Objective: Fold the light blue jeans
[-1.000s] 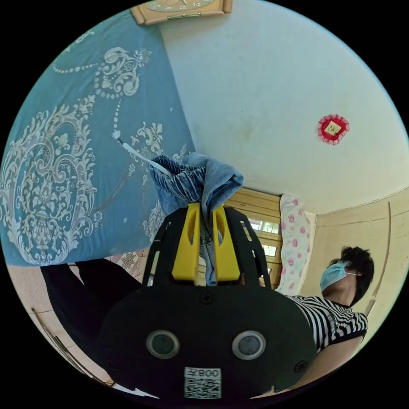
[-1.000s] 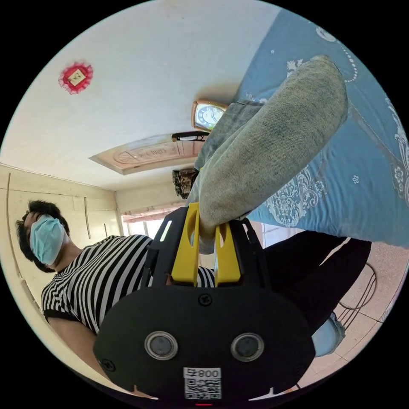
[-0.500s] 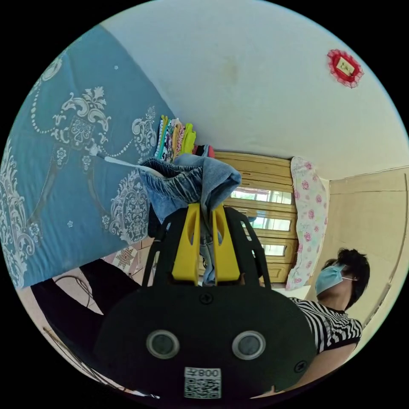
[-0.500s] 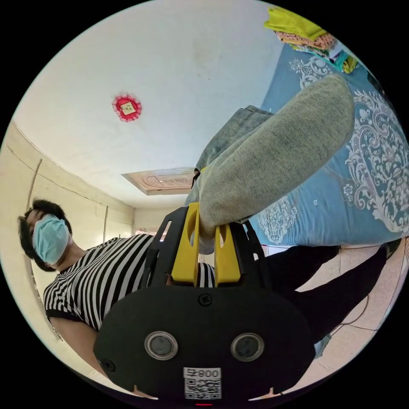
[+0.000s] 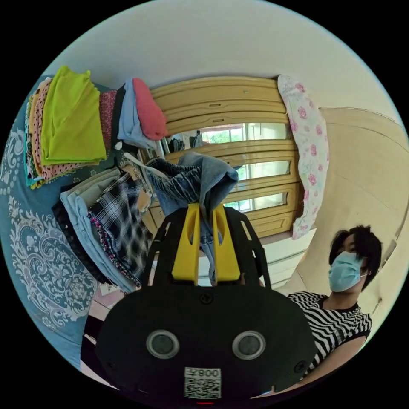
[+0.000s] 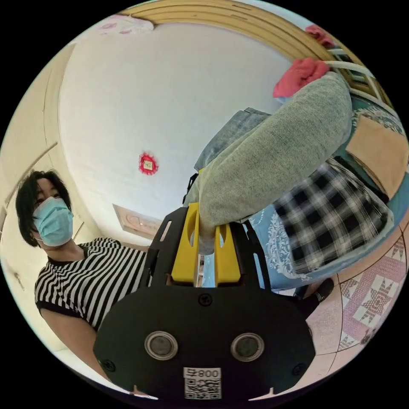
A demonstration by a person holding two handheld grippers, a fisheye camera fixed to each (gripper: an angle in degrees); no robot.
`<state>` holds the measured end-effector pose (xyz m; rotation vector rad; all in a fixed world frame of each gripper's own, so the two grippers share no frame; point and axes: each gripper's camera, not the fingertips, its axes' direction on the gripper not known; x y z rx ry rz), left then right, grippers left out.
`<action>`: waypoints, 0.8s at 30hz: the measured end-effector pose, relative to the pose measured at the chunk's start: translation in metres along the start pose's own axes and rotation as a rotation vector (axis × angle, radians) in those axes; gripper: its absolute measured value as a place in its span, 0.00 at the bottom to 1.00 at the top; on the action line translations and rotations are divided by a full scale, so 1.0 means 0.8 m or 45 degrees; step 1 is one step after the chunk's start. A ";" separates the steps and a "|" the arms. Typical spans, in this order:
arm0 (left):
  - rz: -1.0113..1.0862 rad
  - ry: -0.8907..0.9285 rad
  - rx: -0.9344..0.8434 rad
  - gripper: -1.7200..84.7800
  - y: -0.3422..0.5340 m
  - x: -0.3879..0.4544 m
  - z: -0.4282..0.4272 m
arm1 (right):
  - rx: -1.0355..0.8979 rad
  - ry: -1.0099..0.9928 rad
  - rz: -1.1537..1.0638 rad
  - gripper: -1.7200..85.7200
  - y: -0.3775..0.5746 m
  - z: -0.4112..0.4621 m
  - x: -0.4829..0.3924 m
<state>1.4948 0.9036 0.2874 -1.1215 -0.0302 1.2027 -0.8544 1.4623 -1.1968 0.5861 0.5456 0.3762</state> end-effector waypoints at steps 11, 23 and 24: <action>-0.290 -0.385 -0.177 0.07 -0.060 -0.001 0.107 | -0.034 0.148 0.578 0.08 0.038 0.009 0.252; 0.050 -0.476 -0.413 0.02 -0.149 0.122 0.239 | 0.116 0.162 0.745 0.12 0.040 -0.046 0.301; 0.054 -0.506 -0.431 0.02 -0.154 0.124 0.246 | 0.151 0.184 0.744 0.12 0.043 -0.057 0.295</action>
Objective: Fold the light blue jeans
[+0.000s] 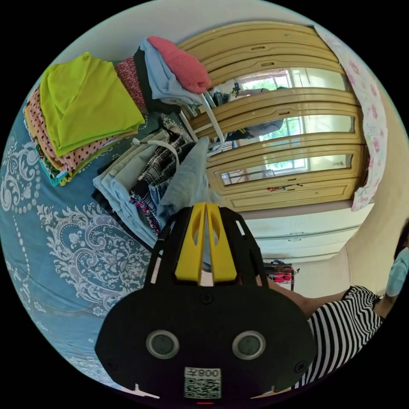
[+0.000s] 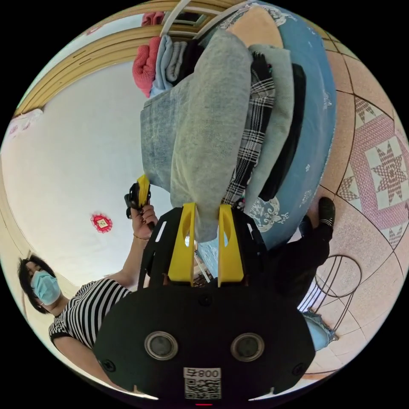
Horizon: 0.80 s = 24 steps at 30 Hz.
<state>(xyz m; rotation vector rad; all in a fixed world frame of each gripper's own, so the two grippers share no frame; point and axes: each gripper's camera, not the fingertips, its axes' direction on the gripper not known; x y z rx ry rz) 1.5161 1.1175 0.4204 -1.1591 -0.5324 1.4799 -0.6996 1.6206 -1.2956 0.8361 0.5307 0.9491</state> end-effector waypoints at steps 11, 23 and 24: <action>-0.003 -0.162 -0.125 0.02 -0.089 0.035 0.036 | -0.402 0.500 -0.291 0.07 -0.082 0.014 -0.069; -0.176 -0.184 -0.071 0.02 -0.102 0.048 0.041 | -0.567 0.426 -0.527 0.02 -0.227 0.049 -0.095; -0.184 -0.190 -0.074 0.02 -0.101 0.048 0.042 | -0.589 0.350 -0.423 0.02 -0.237 0.053 -0.084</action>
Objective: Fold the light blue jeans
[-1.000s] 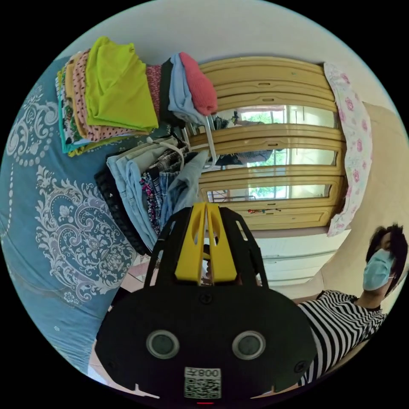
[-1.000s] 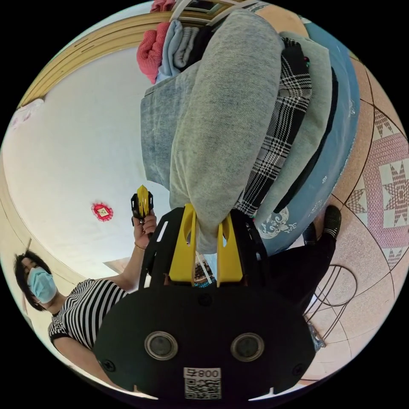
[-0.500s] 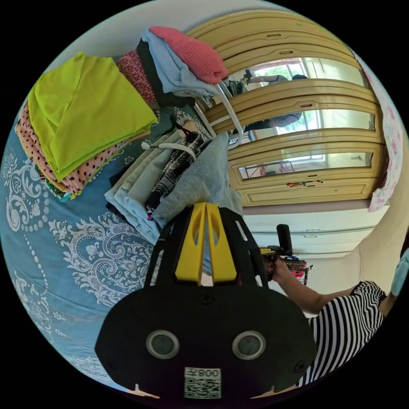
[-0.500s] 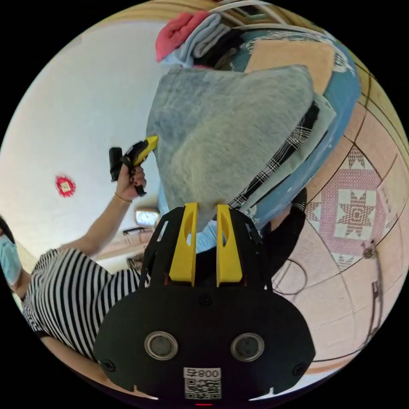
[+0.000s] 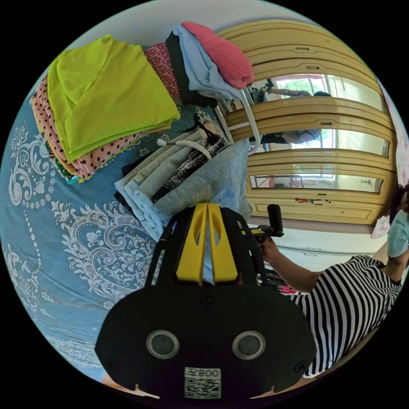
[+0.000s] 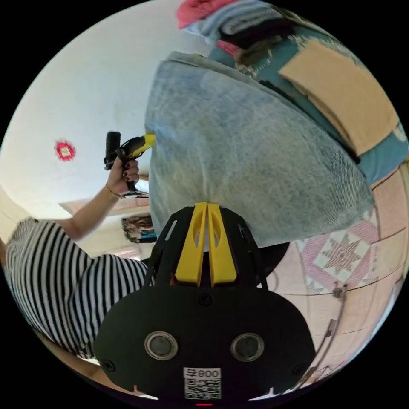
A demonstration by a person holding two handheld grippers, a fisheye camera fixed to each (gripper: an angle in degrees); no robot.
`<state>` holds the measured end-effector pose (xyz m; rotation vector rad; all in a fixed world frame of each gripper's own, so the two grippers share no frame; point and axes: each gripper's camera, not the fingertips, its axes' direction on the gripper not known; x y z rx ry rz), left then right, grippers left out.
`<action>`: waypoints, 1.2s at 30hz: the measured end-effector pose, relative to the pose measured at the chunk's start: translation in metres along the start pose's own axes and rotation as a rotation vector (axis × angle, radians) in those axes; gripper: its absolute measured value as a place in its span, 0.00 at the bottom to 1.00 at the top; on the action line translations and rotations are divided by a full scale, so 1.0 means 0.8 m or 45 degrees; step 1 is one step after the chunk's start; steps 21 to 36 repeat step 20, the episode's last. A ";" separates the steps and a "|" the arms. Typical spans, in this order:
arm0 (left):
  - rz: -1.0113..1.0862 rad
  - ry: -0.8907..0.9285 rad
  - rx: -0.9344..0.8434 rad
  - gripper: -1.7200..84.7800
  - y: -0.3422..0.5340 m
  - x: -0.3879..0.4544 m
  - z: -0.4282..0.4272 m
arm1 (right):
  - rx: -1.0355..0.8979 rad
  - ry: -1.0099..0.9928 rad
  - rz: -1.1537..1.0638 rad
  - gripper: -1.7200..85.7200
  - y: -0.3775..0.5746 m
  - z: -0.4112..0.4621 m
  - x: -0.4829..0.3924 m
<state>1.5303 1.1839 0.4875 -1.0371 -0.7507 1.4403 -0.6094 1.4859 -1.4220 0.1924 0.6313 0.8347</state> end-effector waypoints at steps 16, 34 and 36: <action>-0.008 0.201 0.169 0.02 0.087 0.015 -0.030 | 0.273 0.514 -0.214 0.12 -0.181 -0.136 -0.072; -0.054 0.235 0.207 0.02 0.125 0.008 -0.036 | 0.098 0.809 -0.188 0.14 -0.273 -0.078 -0.077; -0.054 0.235 0.207 0.02 0.125 0.008 -0.036 | 0.098 0.809 -0.188 0.14 -0.273 -0.078 -0.077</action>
